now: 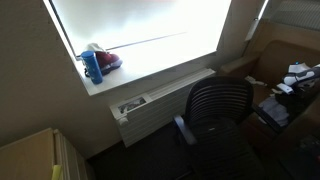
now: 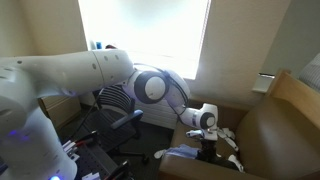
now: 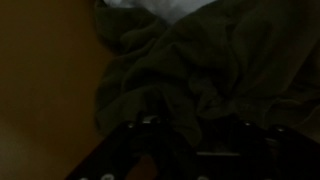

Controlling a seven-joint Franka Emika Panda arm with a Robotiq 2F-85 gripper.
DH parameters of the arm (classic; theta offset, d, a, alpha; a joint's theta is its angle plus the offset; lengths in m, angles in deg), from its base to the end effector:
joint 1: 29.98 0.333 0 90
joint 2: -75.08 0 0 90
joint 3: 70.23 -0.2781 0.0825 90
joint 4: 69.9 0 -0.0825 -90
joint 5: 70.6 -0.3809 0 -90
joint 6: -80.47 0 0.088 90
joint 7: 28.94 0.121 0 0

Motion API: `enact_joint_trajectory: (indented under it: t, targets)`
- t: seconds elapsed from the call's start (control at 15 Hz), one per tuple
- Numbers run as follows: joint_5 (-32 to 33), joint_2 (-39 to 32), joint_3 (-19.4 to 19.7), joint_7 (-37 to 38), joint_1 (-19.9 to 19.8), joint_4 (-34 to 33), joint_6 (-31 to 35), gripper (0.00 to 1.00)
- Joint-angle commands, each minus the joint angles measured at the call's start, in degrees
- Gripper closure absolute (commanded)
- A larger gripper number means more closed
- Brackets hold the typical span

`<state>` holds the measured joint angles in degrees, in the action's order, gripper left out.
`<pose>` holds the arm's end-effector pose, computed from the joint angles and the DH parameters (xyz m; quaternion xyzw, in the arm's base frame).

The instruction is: Remove the dark grey clothing from the sofa and place it on the backrest of the black chair, return the clothing to the sofa

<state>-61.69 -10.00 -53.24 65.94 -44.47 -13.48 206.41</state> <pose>0.5782 -0.3068 -0.0882 0.5773 -0.7790 0.0200 0.2439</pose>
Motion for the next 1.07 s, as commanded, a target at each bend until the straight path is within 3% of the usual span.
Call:
enact_joint_trajectory:
  t: [0.0, 0.2, 0.27, 0.73, 0.8, 0.87, 0.93, 1.0]
  targets:
    - [-1.0, 0.0, 0.05, -0.5, -0.1, -0.31, 0.69, 0.76]
    - [-2.11, 0.12, -0.11, -0.95, -1.01, -3.91, 1.58, 0.97]
    - [-1.72, 2.02, -0.75, -0.55, -1.47, -3.25, 3.77, 1.0]
    - [-2.43, 13.84, -1.2, -1.49, -2.71, 2.63, 21.12, 1.0]
    - [-1.8, 14.41, -0.38, -0.89, -2.23, 2.95, 20.75, 0.74]
    - [-1.56, 10.92, 0.13, 0.07, -2.3, -1.99, 18.58, 0.73]
    - [-1.54, 11.63, 0.19, 0.07, -2.33, -1.84, 18.44, 0.94]
    - [-1.54, 11.23, -0.6, -1.45, -2.5, -1.77, 17.43, 0.61]
